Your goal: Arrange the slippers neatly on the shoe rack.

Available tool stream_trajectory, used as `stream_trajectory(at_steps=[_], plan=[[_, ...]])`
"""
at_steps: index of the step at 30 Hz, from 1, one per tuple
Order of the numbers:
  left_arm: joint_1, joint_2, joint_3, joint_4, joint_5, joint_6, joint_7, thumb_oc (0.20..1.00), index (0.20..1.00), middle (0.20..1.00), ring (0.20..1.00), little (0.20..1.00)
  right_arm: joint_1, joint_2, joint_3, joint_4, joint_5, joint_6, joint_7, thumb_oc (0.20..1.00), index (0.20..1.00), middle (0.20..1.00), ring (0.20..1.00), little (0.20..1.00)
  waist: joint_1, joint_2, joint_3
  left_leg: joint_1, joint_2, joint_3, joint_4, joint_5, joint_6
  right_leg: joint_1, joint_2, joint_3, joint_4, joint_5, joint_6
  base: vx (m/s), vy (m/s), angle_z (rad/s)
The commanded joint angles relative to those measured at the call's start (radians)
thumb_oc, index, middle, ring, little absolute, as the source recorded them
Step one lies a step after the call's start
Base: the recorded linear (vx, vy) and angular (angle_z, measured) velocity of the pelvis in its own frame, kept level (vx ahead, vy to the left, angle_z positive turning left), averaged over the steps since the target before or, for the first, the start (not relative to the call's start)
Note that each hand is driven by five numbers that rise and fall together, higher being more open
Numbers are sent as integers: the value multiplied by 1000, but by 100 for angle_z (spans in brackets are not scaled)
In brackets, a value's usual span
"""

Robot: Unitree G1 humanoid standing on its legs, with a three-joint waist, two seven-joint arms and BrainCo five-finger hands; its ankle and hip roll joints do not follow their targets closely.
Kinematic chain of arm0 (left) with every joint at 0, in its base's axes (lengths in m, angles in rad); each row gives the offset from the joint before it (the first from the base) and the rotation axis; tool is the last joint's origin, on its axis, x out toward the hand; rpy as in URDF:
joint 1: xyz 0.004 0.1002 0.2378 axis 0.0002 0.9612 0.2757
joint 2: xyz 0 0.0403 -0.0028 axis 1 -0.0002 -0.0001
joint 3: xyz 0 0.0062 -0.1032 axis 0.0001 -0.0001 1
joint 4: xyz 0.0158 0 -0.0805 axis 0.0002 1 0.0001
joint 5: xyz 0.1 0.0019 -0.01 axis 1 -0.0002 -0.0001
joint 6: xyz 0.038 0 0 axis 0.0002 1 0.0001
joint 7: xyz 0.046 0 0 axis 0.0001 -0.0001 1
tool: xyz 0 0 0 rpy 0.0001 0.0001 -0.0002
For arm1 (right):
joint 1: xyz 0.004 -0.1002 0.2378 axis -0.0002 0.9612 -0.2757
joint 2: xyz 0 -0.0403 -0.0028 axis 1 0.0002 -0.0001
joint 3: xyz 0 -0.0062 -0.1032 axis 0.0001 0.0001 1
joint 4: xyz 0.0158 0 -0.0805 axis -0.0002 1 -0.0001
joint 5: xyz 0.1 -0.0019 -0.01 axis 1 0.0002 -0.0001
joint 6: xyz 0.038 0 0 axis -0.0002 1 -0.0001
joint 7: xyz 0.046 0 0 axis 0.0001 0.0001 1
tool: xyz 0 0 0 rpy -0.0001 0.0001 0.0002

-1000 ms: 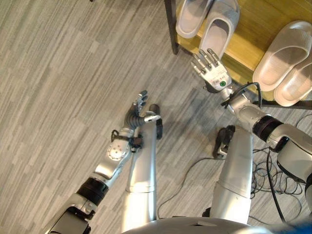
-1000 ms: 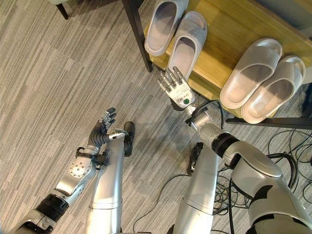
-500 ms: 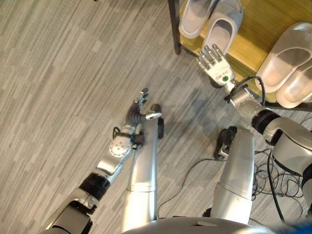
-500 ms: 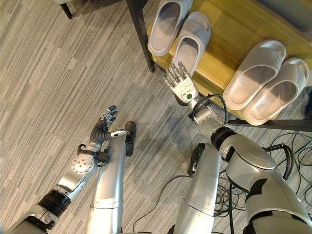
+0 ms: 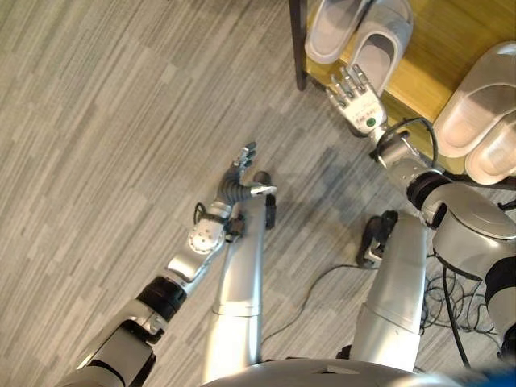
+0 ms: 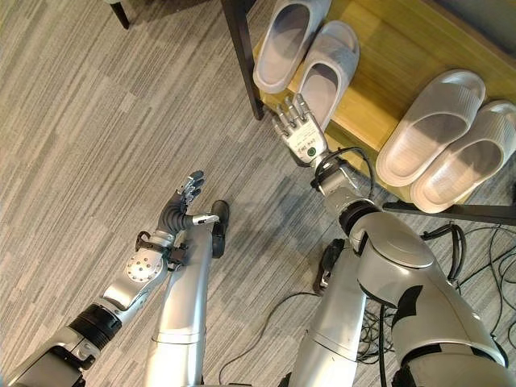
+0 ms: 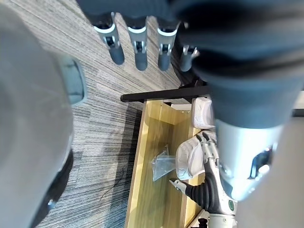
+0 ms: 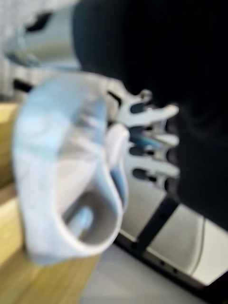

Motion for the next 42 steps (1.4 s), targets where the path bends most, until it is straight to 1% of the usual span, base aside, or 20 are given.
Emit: stream_trajectory(at_steps=[1, 3, 6, 7, 9, 11, 13, 15, 19, 21, 22, 24, 25, 27, 29, 31, 35, 38, 42], plan=[[3, 8, -19, 53, 59, -36, 37, 1000, 1000, 1000, 1000, 1000, -118, -17, 3, 42, 16, 68, -18, 1000, 1000, 1000, 1000, 1000, -9, 19, 32, 37, 71, -35, -27, -71, -101, -40, -20, 42, -41, 299, -12, 17, 15, 6], [-2, 8, -19, 56, 57, -39, 37, 1000, 1000, 1000, 1000, 1000, -117, -19, 5, 49, 20, 64, -24, 1000, 1000, 1000, 1000, 1000, -8, 19, 34, 37, 70, -33, -27, -69, -103, -40, -20, 44, -43, 300, -13, 5, 5, 2], [-10, -8, -27, 73, 59, -43, 48, 1000, 1000, 1000, 1000, 1000, -125, -24, -13, 69, 56, 64, -83, 1000, 1000, 1000, 1000, 1000, -4, 22, 31, 37, 68, -27, -39, -67, -102, -40, -21, 47, -56, 302, -12, 0, 0, 0], [-12, -19, -37, 75, 66, -42, 54, 1000, 1000, 1000, 1000, 1000, -135, -12, -29, 78, 80, 74, -127, 1000, 1000, 1000, 1000, 1000, -3, 23, 29, 37, 70, -25, -42, -66, -101, -40, -21, 48, -61, 301, -11, 0, 0, 0], [-15, -24, -51, 78, 71, -41, 51, 1000, 1000, 1000, 1000, 1000, -154, 2, -37, 97, 89, 76, -149, 1000, 1000, 1000, 1000, 1000, -2, 23, 25, 37, 68, -25, -39, -67, -101, -40, -21, 49, -62, 299, -12, 0, 0, 0], [-13, -24, -58, 82, 71, -45, 45, 1000, 1000, 1000, 1000, 1000, -165, 5, -43, 113, 97, 66, -157, 1000, 1000, 1000, 1000, 1000, 2, 26, 21, 37, 65, -26, -37, -70, -100, -40, -21, 49, -60, 297, -11, 31, 18, 1], [-14, -27, -61, 82, 61, -47, 43, 1000, 1000, 1000, 1000, 1000, -174, 11, -64, 111, 119, 49, -186, 1000, 1000, 1000, 1000, 1000, 4, 27, 16, 37, 65, -26, -31, -71, -98, -40, -21, 48, -58, 298, -10, 31, 22, 1], [-13, -22, -75, 88, 69, -48, 38, 1000, 1000, 1000, 1000, 1000, -179, 22, -61, 123, 134, 37, -212, 1000, 1000, 1000, 1000, 1000, 10, 30, 13, 37, 61, -30, -24, -74, -98, -40, -21, 49, -50, 295, -9, 43, 20, 0], [-11, -15, -83, 88, 75, -52, 44, 1000, 1000, 1000, 1000, 1000, -188, 25, -57, 138, 148, 51, -218, 1000, 1000, 1000, 1000, 1000, 13, 27, 13, 37, 62, -28, -22, -77, -97, -40, -22, 53, -49, 293, -9, 8, 0, 0], [-13, -9, -91, 90, 85, -59, 50, 1000, 1000, 1000, 1000, 1000, -197, 27, -48, 178, 156, 74, -219, 1000, 1000, 1000, 1000, 1000, 15, 27, 12, 37, 60, -27, -26, -75, -97, -40, -25, 53, -50, 290, -9, 0, 0, 0], [-8, -1, -92, 80, 83, -65, 49, 1000, 1000, 1000, 1000, 1000, -202, 26, -53, 212, 166, 98, -204, 1000, 1000, 1000, 1000, 1000, 17, 31, 13, 37, 59, -28, -26, -75, -98, -40, -24, 52, -48, 289, -11, 0, 0, 0], [-2, 5, -93, 70, 86, -67, 49, 1000, 1000, 1000, 1000, 1000, -207, 26, -55, 224, 170, 110, -194, 1000, 1000, 1000, 1000, 1000, 20, 31, 15, 37, 59, -28, -25, -76, -98, -40, -25, 52, -47, 288, -12, 0, 0, 0], [-1, 12, -93, 60, 94, -70, 50, 1000, 1000, 1000, 1000, 1000, -216, 19, -47, 235, 164, 126, -169, 1000, 1000, 1000, 1000, 1000, 23, 30, 17, 37, 58, -27, -23, -75, -100, -40, -24, 53, -44, 291, -12, 0, 0, 0], [2, 16, -93, 57, 95, -72, 47, 1000, 1000, 1000, 1000, 1000, -211, 21, -44, 242, 159, 133, -154, 1000, 1000, 1000, 1000, 1000, 23, 30, 17, 37, 59, -29, -23, -74, -101, -40, -24, 54, -45, 291, -12, 0, 0, 0], [7, 11, -89, 62, 96, -71, 48, 1000, 1000, 1000, 1000, 1000, -204, 26, -67, 247, 165, 140, -148, 1000, 1000, 1000, 1000, 1000, 21, 27, 15, 37, 59, -28, -20, -76, -99, -40, -22, 54, -42, 291, -13, 0, 0, 0], [11, 6, -86, 62, 93, -72, 46, 1000, 1000, 1000, 1000, 1000, -201, 32, -84, 246, 174, 137, -161, 1000, 1000, 1000, 1000, 1000, 19, 28, 17, 37, 62, -27, -19, -74, -102, -40, -18, 54, -43, 291, -15, 0, 0, 0], [8, -12, -70, 81, 101, -61, 48, 1000, 1000, 1000, 1000, 1000, -184, 57, -132, 155, 194, 112, -238, 1000, 1000, 1000, 1000, 1000, 11, 20, 6, 37, 72, -31, -28, -72, -101, -40, -10, 45, -55, 291, -14, 0, 0, 0], [1, -21, -56, 94, 108, -52, 58, 1000, 1000, 1000, 1000, 1000, -159, 58, -149, 52, 179, 94, -265, 1000, 1000, 1000, 1000, 1000, 0, 14, 3, 37, 76, -35, -24, -74, -101, -40, -5, 43, -53, 288, -15, 0, 0, 0], [-15, -32, -40, 116, 106, -41, 61, 1000, 1000, 1000, 1000, 1000, -126, 21, -169, -143, 136, 40, -275, 1000, 1000, 1000, 1000, 1000, -13, 11, 3, 37, 80, -39, -28, -72, -99, -40, 0, 39, -61, 283, -18, -6, -2, -1]])
